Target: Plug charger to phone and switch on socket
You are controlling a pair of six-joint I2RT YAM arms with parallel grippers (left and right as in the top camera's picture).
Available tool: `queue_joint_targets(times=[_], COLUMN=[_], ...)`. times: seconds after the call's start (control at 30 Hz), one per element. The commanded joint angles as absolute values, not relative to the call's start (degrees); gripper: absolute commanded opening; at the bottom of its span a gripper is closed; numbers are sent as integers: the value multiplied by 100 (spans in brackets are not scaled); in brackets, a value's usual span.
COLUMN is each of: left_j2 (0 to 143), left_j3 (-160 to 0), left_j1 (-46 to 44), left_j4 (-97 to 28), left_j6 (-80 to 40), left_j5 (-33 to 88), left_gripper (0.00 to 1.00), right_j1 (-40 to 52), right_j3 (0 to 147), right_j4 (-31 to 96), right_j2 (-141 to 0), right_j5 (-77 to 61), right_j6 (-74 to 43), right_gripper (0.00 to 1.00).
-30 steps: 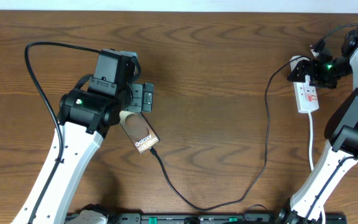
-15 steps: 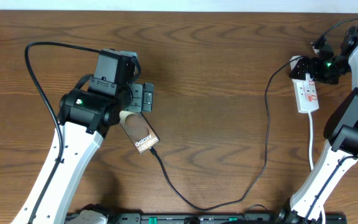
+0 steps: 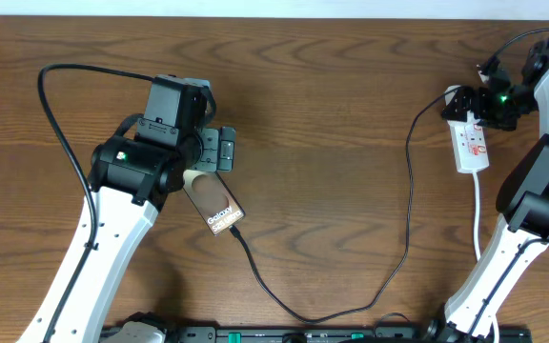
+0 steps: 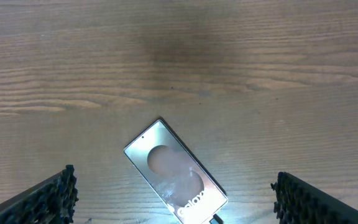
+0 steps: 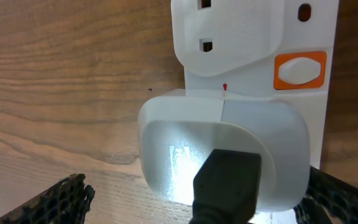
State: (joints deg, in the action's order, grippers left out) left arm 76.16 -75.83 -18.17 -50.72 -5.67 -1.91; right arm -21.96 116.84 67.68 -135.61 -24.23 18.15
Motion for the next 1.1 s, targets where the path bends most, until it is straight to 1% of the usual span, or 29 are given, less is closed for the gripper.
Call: queue_joint_targets(times=[0.0,0.17,0.5,0.77,1.07], left_j2=[7555,7555,7555,7555,7555], left_j3=[-7684,-7684,-7684,-7684,-7684], left_j1=[-1824,-1824,-1824,-1824,-1824], left_j4=[-5076,-5076,-5076,-5076,-5096], left_j6=[-473,-473,-473,-473,-473], left_j5=[-305,-307,-307,-305,-305], left_gripper=[98,98,98,98,98], right_j1=[-2163,-2163,-2051,-1935,-1933], right_j3=[11749,11642,10969,10956,10956], right_j4=[6858,6849,6493,6571,6549], right_j2=[-13605,-13607,-13607,-13607,-13607], right_j5=[-2613,-2659,-3061,-3100,-3883], right_j6=[1627,1520,1411,1328,1339], right_gripper=[99,99,99,99,99])
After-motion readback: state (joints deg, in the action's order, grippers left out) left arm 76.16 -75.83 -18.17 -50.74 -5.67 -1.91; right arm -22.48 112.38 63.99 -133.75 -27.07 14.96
